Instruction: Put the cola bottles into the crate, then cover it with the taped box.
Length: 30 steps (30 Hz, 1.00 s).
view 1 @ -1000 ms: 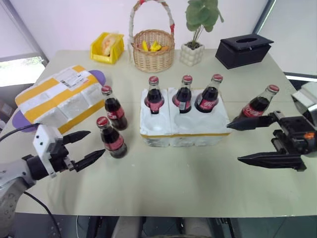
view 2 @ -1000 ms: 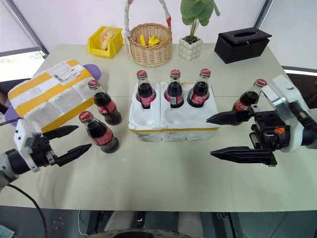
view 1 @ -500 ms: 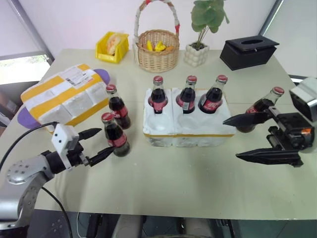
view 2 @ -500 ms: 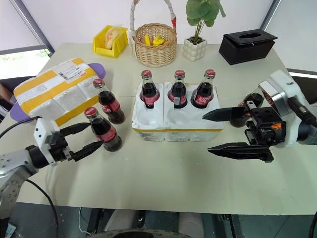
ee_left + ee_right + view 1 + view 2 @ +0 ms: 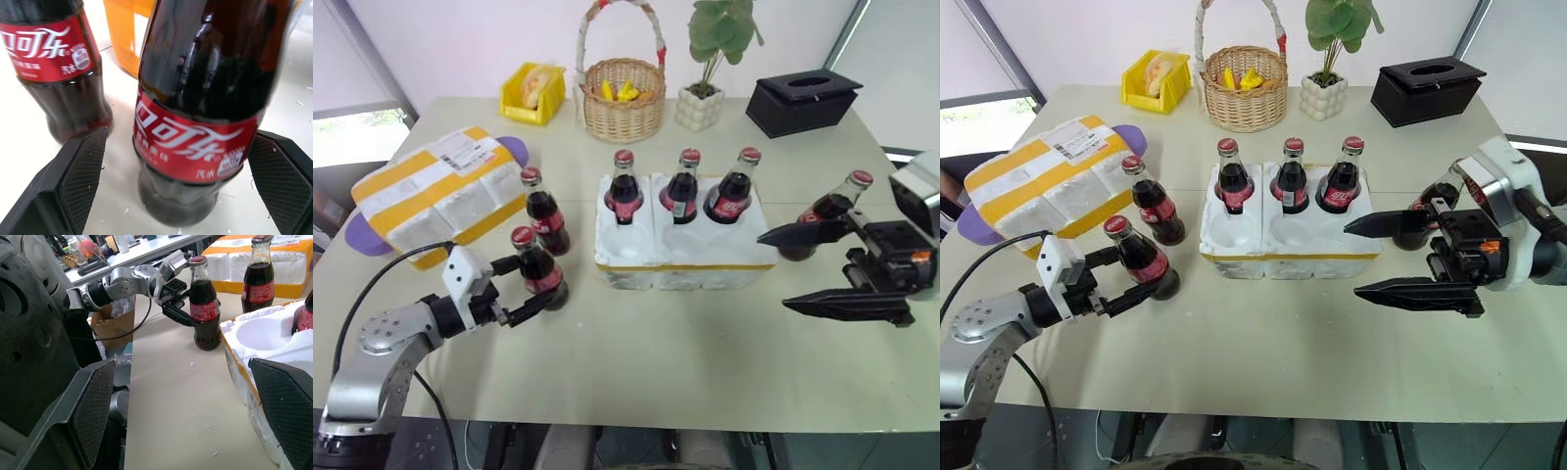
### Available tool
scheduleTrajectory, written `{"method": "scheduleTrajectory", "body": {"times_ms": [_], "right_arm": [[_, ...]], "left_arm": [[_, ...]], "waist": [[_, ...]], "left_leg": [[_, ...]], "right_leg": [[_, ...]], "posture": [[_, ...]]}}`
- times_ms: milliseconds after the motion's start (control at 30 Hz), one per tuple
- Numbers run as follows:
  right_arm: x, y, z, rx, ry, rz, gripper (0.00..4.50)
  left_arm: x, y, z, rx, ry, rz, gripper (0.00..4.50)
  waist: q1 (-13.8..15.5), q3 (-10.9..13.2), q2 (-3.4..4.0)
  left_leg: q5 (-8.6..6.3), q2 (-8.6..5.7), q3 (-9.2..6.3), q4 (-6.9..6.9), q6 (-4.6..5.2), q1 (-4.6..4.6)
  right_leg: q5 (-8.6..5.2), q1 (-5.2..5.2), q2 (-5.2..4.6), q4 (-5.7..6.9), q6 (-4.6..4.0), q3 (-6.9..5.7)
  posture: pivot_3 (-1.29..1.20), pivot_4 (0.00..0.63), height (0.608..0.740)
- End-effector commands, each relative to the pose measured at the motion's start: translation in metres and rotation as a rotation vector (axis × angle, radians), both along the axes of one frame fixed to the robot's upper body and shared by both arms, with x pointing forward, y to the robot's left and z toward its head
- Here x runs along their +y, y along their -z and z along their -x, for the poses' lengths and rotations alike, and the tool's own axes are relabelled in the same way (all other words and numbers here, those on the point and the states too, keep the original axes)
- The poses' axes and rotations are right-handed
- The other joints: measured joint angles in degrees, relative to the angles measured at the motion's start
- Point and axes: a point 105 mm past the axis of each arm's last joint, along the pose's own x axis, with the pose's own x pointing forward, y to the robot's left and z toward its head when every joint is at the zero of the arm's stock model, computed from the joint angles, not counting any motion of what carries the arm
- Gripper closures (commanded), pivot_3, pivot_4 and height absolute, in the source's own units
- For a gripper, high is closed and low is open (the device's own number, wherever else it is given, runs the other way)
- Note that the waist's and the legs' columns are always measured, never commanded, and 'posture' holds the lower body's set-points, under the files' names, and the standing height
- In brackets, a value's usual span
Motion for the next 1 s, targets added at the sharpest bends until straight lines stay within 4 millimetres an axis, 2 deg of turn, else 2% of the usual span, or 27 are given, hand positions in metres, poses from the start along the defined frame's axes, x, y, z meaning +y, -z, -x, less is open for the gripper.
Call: {"method": "scheduleTrajectory", "body": {"times_ms": [33,333,433,500,667,767,867,1000], "right_arm": [[-0.001,-0.006,0.003,-0.042,-0.006,-0.020,0.06],[-0.004,-0.003,0.000,-0.043,0.010,-0.024,0.06],[-0.005,-0.001,0.000,-0.044,0.014,-0.023,0.00],[-0.006,-0.001,0.000,-0.044,0.017,-0.024,0.00],[-0.007,0.000,-0.001,-0.053,0.027,-0.019,0.00],[-0.008,0.000,-0.001,-0.057,0.028,-0.017,0.00],[-0.008,0.001,-0.003,-0.060,0.030,-0.022,0.00],[-0.006,0.005,-0.004,-0.058,0.029,-0.025,0.00]], "left_arm": [[-0.005,-0.010,-0.007,-0.056,0.010,0.006,0.00],[-0.018,-0.015,-0.013,-0.071,0.039,0.054,0.00],[-0.016,-0.015,-0.011,-0.054,0.044,0.066,0.79],[-0.016,-0.014,-0.007,-0.035,0.064,0.064,1.68],[-0.016,-0.019,0.001,0.007,0.106,0.051,1.71],[-0.017,-0.033,0.007,0.017,0.163,0.045,1.71],[-0.025,-0.061,0.009,-0.007,0.248,0.009,1.71],[-0.039,-0.088,0.007,-0.038,0.310,0.009,1.71]], "waist": [[0.00,0.00,0.00],[-0.07,0.01,-0.02],[-0.03,0.01,-0.02],[-0.06,0.01,-0.02],[-0.20,0.01,-0.02],[-0.19,0.02,-0.02],[-0.05,0.15,-0.16],[0.07,0.17,-0.19]], "left_leg": [[0.00,0.00,0.00,0.00,0.00,0.00],[0.00,-0.01,0.00,-0.01,0.00,0.00],[0.00,-0.01,0.00,-0.01,0.00,0.00],[0.00,-0.01,-0.01,-0.01,0.00,0.00],[0.00,0.00,0.01,-0.05,0.00,0.00],[-0.01,0.00,0.01,-0.09,0.02,-0.03],[-0.02,0.00,-0.01,-0.08,0.03,-0.13],[0.00,0.00,-0.14,0.14,0.00,-0.48]], "right_leg": [[0.00,0.00,0.00,0.00,0.00,0.00],[0.09,-0.01,0.01,0.00,0.16,0.00],[0.09,-0.01,0.01,0.00,0.16,0.00],[0.09,0.00,0.01,0.00,0.16,0.00],[0.08,-0.02,0.01,-0.02,0.17,0.00],[0.08,-0.06,0.01,-0.04,0.18,0.00],[0.08,-0.16,0.02,-0.01,0.19,0.00],[0.13,-0.33,0.08,0.02,0.21,-0.05]], "posture": [[0.00,0.150,0.738],[0.00,0.150,0.738],[0.00,0.150,0.738],[0.00,0.150,0.738],[0.00,0.150,0.738],[0.00,0.150,0.738],[0.00,0.150,0.738],[0.00,0.150,0.738]]}}
